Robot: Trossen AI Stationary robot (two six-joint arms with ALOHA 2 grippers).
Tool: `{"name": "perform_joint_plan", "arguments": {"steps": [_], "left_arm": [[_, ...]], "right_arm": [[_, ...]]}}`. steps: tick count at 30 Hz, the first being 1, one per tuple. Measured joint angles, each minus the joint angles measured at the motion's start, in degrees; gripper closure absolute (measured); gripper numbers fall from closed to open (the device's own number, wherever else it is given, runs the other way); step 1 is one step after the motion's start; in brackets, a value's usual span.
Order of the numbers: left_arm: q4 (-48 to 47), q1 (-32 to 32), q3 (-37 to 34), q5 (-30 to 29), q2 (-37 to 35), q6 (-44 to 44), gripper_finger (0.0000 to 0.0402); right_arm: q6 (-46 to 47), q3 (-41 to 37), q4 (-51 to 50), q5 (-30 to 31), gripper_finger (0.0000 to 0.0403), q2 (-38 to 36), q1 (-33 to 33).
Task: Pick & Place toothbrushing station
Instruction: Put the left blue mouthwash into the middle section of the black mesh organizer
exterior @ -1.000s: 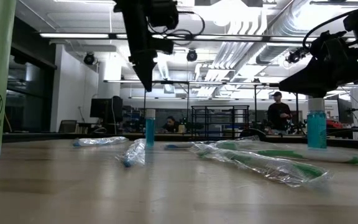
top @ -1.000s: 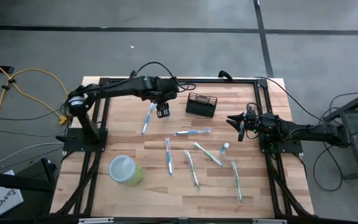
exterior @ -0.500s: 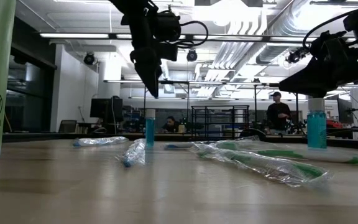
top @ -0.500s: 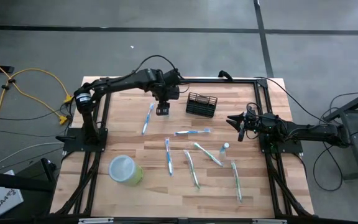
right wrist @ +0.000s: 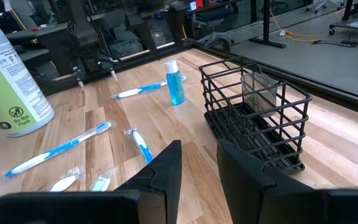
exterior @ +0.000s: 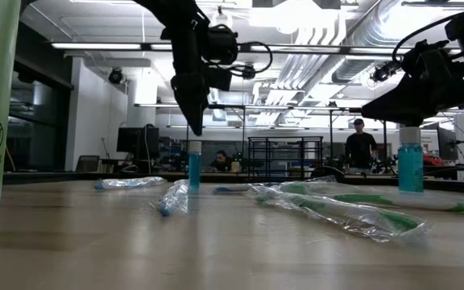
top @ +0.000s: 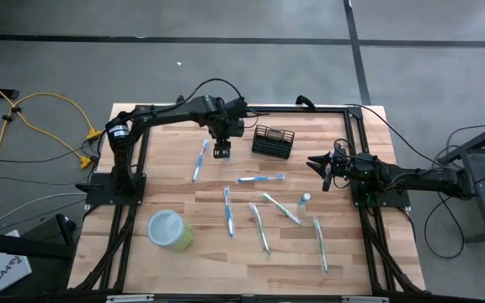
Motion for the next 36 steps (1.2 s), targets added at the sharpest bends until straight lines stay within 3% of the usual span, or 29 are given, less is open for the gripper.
{"name": "perform_joint_plan", "arguments": {"steps": [36], "left_arm": [[-0.1,-0.1,-0.1,0.8,3.8,-2.3,0.0195]], "right_arm": [[0.0,0.0,0.0,0.0,0.0309,0.0,0.0]]}}
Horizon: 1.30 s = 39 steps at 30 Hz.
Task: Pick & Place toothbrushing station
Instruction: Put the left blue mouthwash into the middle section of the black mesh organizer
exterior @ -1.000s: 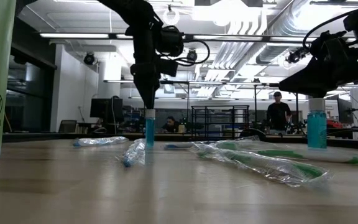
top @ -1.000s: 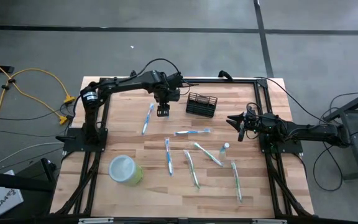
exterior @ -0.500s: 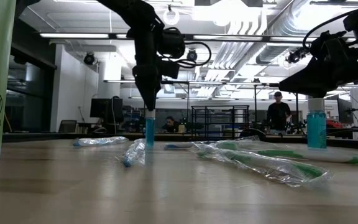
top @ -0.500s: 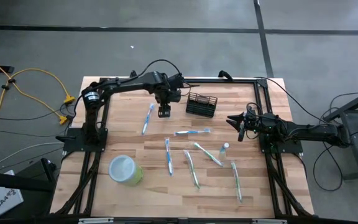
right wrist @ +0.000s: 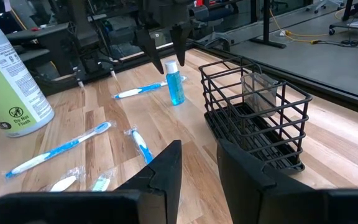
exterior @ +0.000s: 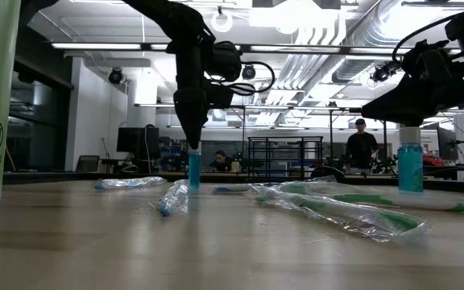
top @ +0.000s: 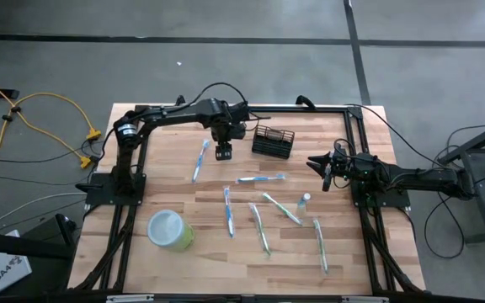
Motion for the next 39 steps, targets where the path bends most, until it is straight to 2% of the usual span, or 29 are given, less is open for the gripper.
{"name": "perform_joint_plan", "arguments": {"steps": [20,24,34,39], "left_arm": [[0.3,0.2,0.0,-0.2,0.0,-0.7,0.0198],[0.3,0.2,0.0,-0.2,0.0,-0.9,0.0220],[0.0,0.2,0.1,-0.1,0.0,-2.4,0.0309],[-0.2,0.2,0.1,-0.1,0.0,-2.9,0.0314]], "right_arm": [[0.0,0.0,0.0,0.0,0.0309,0.0,0.0],[0.0,0.0,0.0,0.0,0.0309,0.0,0.0],[0.0,0.0,0.0,0.0,0.0309,0.0,0.0],[0.0,0.0,0.0,0.0,0.0309,0.0,0.0]]}}
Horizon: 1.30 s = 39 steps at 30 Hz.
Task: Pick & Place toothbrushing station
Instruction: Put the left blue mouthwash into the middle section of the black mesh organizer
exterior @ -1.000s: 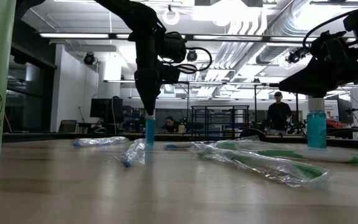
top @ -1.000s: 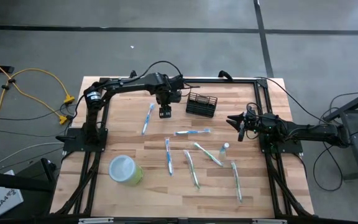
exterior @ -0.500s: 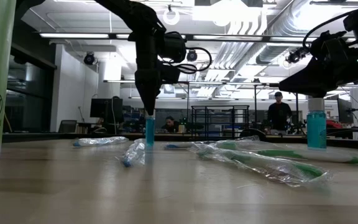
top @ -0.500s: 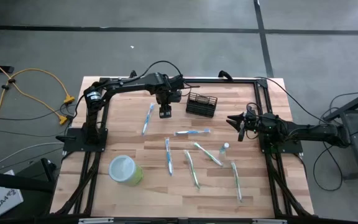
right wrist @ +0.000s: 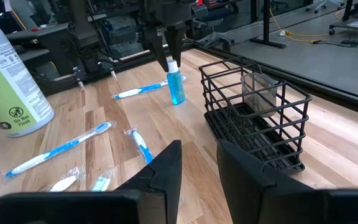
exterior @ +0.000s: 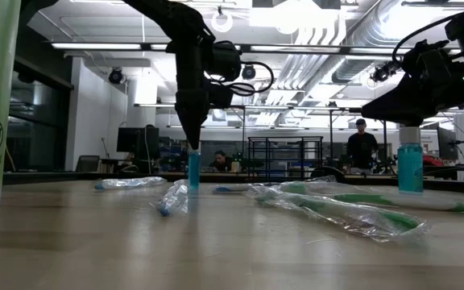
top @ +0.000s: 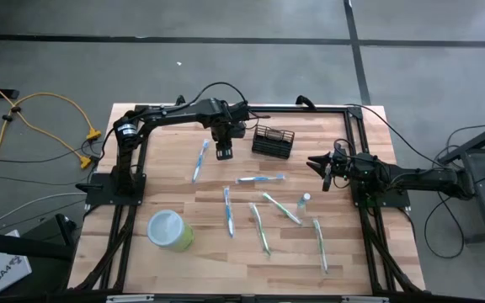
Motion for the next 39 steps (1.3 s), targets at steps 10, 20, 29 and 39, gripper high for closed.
{"name": "perform_joint_plan", "arguments": {"steps": [10,20,29,39], "left_arm": [[0.0,-0.1,0.0,0.0,0.0,-0.3,0.0314],[-2.6,-1.1,3.2,-2.0,0.0,-0.1,0.0314],[-6.9,-3.8,11.2,-6.5,-0.1,-0.1,0.0314],[-11.3,-5.5,18.5,-8.0,-0.1,-1.9,0.0314]], "right_arm": [[0.0,0.0,0.0,0.0,0.0309,0.0,0.0],[0.0,0.0,0.0,0.0,0.0309,0.0,0.0],[0.0,0.0,0.0,0.0,0.0309,0.0,0.0],[0.0,0.0,0.0,0.0,0.0309,0.0,0.0]]}}
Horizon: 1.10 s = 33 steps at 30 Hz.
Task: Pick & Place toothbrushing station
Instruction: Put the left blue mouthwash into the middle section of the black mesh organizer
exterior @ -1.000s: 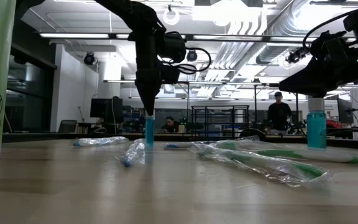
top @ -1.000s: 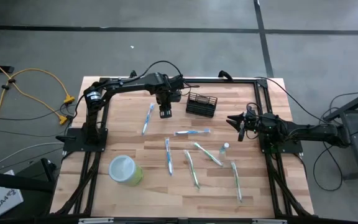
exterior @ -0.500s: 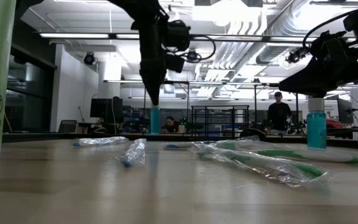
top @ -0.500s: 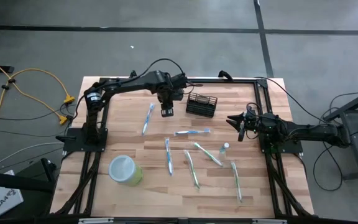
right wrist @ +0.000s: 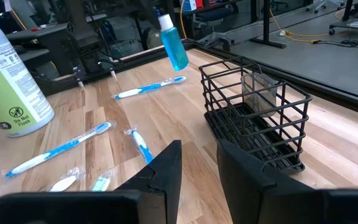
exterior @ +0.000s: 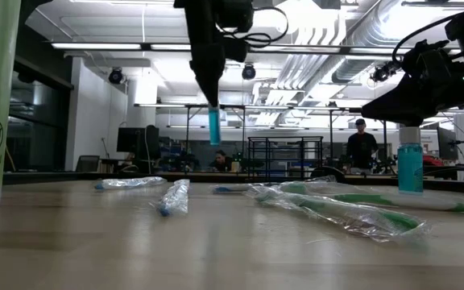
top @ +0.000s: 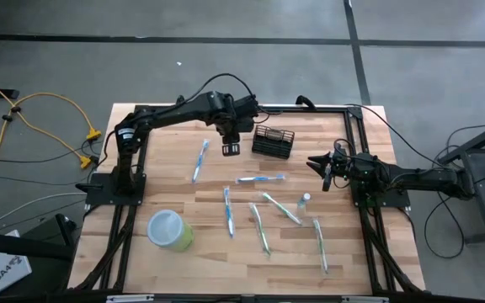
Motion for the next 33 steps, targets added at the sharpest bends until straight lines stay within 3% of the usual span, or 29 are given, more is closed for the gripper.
{"name": "perform_joint_plan", "arguments": {"steps": [12,33], "left_arm": [[0.3,0.0,4.9,-1.5,0.0,0.2,0.0314],[12.7,-2.5,6.2,-0.7,1.7,8.0,0.0314]], "right_arm": [[0.0,0.0,0.0,0.0,0.0309,0.0,0.0],[0.0,0.0,0.0,0.0,0.0309,0.0,0.0]]}}
